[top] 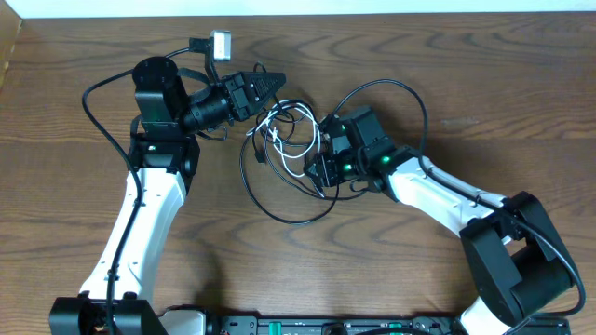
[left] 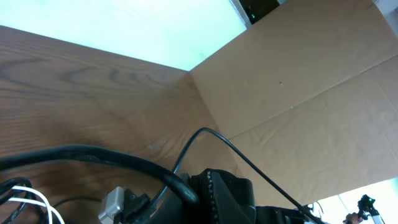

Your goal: Untangle cables

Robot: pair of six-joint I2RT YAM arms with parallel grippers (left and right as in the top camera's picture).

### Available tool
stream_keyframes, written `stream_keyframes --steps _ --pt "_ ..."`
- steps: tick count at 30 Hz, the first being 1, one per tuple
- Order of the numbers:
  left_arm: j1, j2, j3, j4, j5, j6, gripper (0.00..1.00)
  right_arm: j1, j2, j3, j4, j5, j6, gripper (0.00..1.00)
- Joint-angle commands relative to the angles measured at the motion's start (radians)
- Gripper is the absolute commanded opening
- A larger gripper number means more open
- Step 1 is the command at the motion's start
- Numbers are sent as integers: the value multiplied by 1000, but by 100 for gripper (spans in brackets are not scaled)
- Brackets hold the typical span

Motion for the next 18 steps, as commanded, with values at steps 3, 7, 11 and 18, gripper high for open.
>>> stream_keyframes --steps 3,7,11,18 --pt "-4 -6 11 7 28 -9 8 8 21 10 41 24 32 39" --pt "-4 -6 11 7 44 -10 8 9 21 10 75 34 40 1" --pt "-4 -6 11 6 44 -10 8 9 22 10 101 72 88 1" --pt "-4 -6 11 5 43 8 8 -29 12 11 92 90 120 1"
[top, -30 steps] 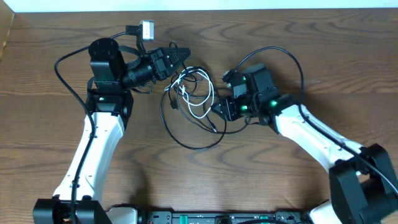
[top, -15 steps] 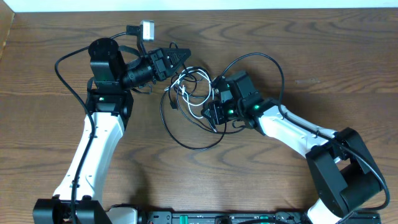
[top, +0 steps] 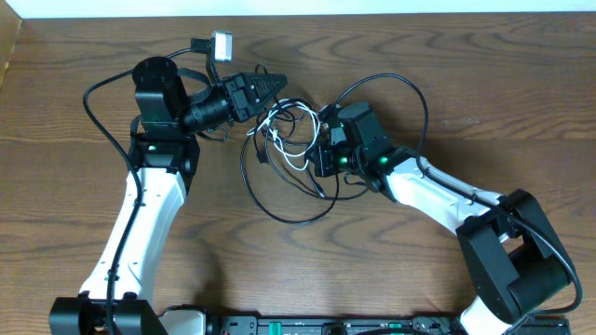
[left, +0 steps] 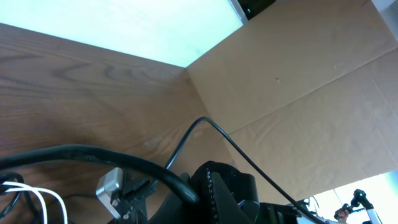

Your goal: Untangle cables

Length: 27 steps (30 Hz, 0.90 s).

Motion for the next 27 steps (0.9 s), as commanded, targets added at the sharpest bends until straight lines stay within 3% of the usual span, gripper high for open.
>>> stream_keyframes --steps 1,5,8,13,19,27 --pt "-4 -6 11 0 20 17 7 -34 -4 11 -38 31 37 1" --pt "-3 -6 11 -29 20 26 8 -69 -42 11 -97 31 26 2" --pt "-3 -6 11 -32 20 26 8 -71 -44 11 -100 24 22 28" --pt "-3 -6 11 -32 20 26 8 -52 -43 11 -85 22 23 43" --pt "-4 -6 11 -32 21 26 8 -27 -42 11 -49 67 51 50" --pt "-4 -6 11 -32 21 25 8 -5 -40 11 -48 160 22 47"
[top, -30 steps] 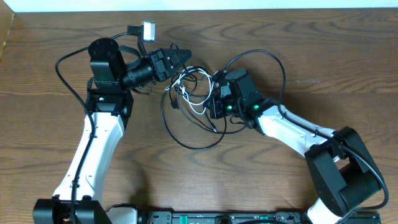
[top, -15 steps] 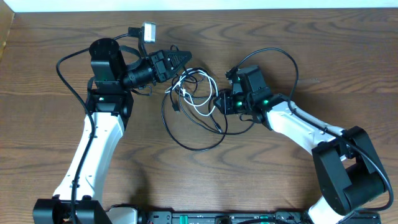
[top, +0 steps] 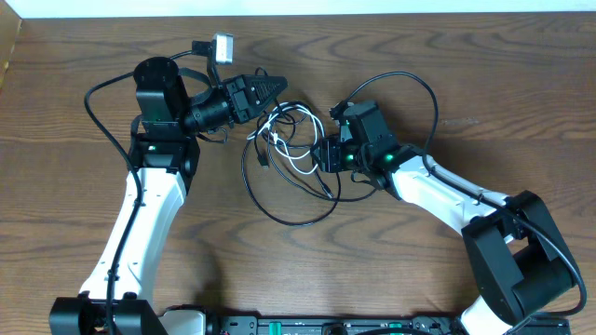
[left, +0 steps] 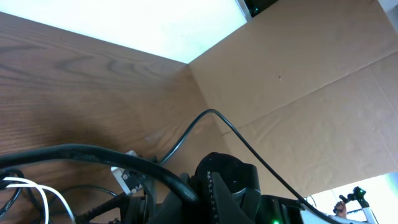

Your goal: Untangle cables

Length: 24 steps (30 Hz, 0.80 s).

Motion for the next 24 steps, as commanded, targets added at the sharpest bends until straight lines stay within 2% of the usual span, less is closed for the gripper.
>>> stream_keyframes --steps 1,7,16,20,21,23,24 --pt "-4 -6 11 5 21 17 8 14 -26 10 3 45 -12 46" --pt "-4 -6 11 5 24 16 8 18 -26 10 3 48 -12 38" --pt "-4 -6 11 -2 25 13 8 41 -5 10 5 97 -12 40" --pt "-4 -6 11 -2 42 13 8 47 19 10 21 96 -12 36" --pt "-4 -6 11 -2 42 13 8 50 23 10 22 97 -12 26" --pt "-4 -6 11 -2 42 13 8 50 23 10 20 96 -11 15" --pt "-4 -6 11 -2 42 13 8 50 23 10 16 96 -11 2"
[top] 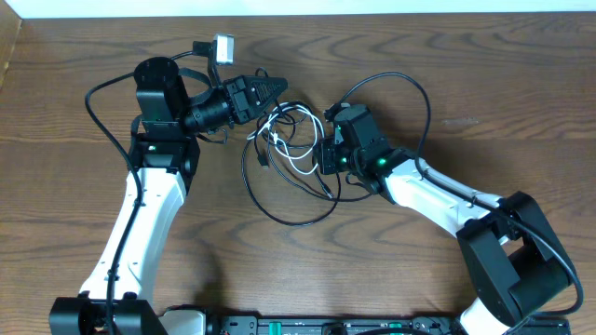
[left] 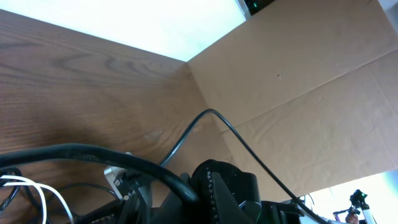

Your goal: Untangle cables

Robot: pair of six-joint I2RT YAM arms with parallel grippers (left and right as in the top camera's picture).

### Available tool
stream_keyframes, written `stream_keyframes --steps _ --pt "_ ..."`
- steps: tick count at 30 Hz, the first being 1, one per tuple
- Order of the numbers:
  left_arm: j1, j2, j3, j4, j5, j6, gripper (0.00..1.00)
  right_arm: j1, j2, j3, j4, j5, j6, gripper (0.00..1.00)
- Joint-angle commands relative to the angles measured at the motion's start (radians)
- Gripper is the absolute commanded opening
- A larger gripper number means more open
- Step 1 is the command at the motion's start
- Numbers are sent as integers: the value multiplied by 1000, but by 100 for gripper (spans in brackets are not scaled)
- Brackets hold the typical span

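Note:
A tangle of black cable (top: 279, 207) and white cable (top: 300, 164) lies mid-table. My left gripper (top: 277, 87) is at the tangle's upper left edge, shut on a thick black cable (left: 93, 152) that runs into its jaws (left: 199, 186). My right gripper (top: 328, 154) is pushed into the tangle's right side. Its fingers are lost among the dark strands. A thin black loop (top: 414, 93) arcs up and over the right wrist. The white cable (left: 37, 194) shows at the lower left of the left wrist view.
A brown wooden table (top: 466, 56) carries everything. Cardboard walls (left: 298, 93) stand at the table's far side, and another cardboard edge (top: 7, 37) is at the top left. The right arm (top: 438, 200) stretches in from the lower right.
The right gripper has shifted a little to the left, back toward the tangle, and the thin black loop over it has drawn in slightly. My left gripper holds the thick black cable where it was.
My left gripper stayed shut on the thick black cable throughout. The right gripper was first low in the tangle's right side, then slightly higher, then further right with the thin loop stretched wider. Now it is back left, and the tangle looks much the same.

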Motion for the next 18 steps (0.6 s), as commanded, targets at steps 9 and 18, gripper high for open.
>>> stream_keyframes --steps 9,18 --pt "-3 -6 11 -48 23 97 8 -15 -42 11 58 -148 -52 1" --pt "-3 -4 11 -292 -105 316 8 -172 -396 11 -86 -121 -87 1"
